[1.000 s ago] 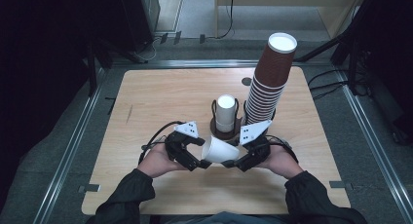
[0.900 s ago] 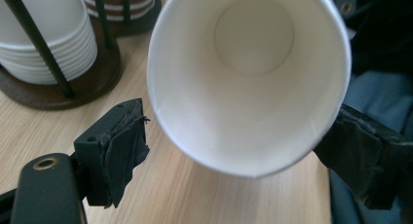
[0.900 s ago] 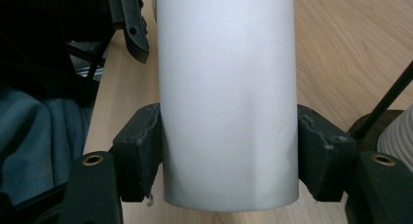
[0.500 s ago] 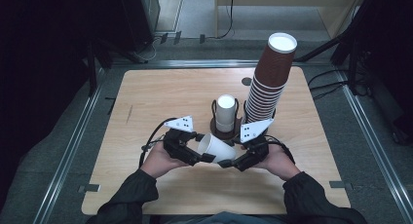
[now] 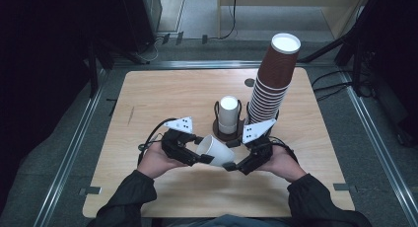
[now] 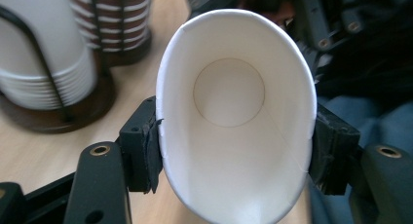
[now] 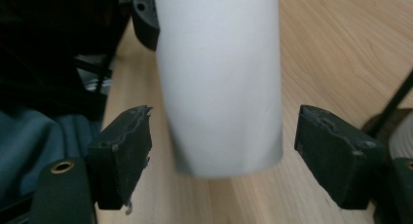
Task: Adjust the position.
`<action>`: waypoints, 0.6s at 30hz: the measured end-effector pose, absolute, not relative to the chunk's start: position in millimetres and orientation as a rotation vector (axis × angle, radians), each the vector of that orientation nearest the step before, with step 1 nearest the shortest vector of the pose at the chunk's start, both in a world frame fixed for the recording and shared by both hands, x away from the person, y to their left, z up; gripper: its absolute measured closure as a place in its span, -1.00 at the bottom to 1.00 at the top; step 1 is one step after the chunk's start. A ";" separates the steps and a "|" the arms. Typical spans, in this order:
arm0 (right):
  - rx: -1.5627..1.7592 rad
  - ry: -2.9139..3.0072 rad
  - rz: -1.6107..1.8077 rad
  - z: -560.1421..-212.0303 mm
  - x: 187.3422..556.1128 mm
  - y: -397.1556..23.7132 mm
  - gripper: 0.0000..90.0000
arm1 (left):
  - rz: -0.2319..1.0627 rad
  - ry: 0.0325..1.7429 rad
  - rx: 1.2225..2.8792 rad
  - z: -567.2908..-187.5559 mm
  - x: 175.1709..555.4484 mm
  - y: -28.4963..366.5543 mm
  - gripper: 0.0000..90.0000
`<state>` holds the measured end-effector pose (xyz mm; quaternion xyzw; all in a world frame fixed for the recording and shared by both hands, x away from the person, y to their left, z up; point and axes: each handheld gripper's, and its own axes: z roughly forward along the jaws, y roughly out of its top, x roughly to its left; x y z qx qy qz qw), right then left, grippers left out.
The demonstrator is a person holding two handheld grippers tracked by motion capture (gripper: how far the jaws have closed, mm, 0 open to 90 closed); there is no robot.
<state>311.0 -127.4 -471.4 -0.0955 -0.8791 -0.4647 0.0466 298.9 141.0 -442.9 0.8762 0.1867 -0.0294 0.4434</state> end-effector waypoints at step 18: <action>-0.280 -2.791 -1.263 -490.1 308.9 -112.5 -0.49 | -0.072 0.490 2.427 -450.0 303.4 118.0 -0.27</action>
